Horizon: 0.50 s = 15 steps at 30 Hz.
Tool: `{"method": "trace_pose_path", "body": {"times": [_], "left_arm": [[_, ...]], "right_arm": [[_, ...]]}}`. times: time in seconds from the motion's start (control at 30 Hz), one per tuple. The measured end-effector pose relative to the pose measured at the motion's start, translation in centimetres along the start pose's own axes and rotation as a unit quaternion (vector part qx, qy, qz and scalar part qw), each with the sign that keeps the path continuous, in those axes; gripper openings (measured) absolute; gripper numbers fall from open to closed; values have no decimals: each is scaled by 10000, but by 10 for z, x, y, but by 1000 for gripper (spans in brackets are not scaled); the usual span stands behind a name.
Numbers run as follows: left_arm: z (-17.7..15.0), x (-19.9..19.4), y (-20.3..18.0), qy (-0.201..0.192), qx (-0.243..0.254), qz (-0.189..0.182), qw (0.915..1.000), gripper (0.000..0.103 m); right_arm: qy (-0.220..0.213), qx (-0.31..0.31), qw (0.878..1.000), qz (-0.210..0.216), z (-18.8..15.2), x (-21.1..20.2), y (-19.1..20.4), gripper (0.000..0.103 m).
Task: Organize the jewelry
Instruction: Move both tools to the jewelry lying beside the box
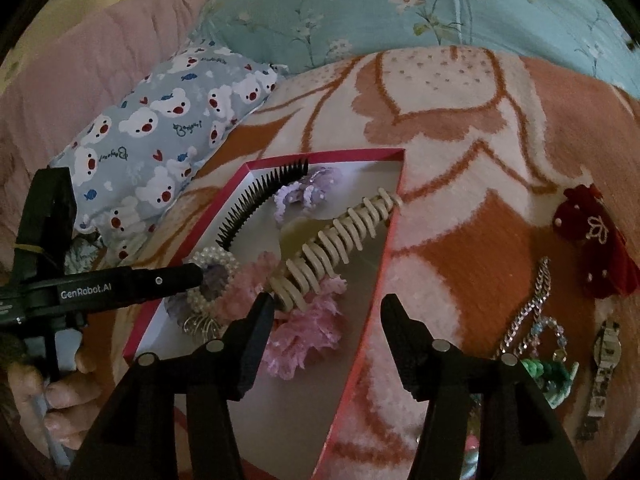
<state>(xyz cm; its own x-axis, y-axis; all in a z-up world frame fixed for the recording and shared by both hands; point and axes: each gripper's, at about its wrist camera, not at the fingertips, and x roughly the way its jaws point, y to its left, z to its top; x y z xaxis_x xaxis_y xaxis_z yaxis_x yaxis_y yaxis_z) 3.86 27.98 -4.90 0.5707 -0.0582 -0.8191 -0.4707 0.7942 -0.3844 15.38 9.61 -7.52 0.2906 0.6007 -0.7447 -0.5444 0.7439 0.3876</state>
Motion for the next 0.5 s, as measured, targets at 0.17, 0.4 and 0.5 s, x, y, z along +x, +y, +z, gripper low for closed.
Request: {"method": "trace_pose_path", "body": {"times": [0.17,0.4,0.5], "left_arm": [[-1,-11,-8,-76,62,-26,9999,51],[-7,-29,-31,-178,304,-127,9993,53],[-10,-32,-41,-174,435,-176,9987,53]], "right_arm": [[-111,175,9998,13,-2,-19,-13,58],[-227,548,9980,-208,-6,-46,-47,59],[-282,712,9966,-314,-9,-57,-63,59]]}}
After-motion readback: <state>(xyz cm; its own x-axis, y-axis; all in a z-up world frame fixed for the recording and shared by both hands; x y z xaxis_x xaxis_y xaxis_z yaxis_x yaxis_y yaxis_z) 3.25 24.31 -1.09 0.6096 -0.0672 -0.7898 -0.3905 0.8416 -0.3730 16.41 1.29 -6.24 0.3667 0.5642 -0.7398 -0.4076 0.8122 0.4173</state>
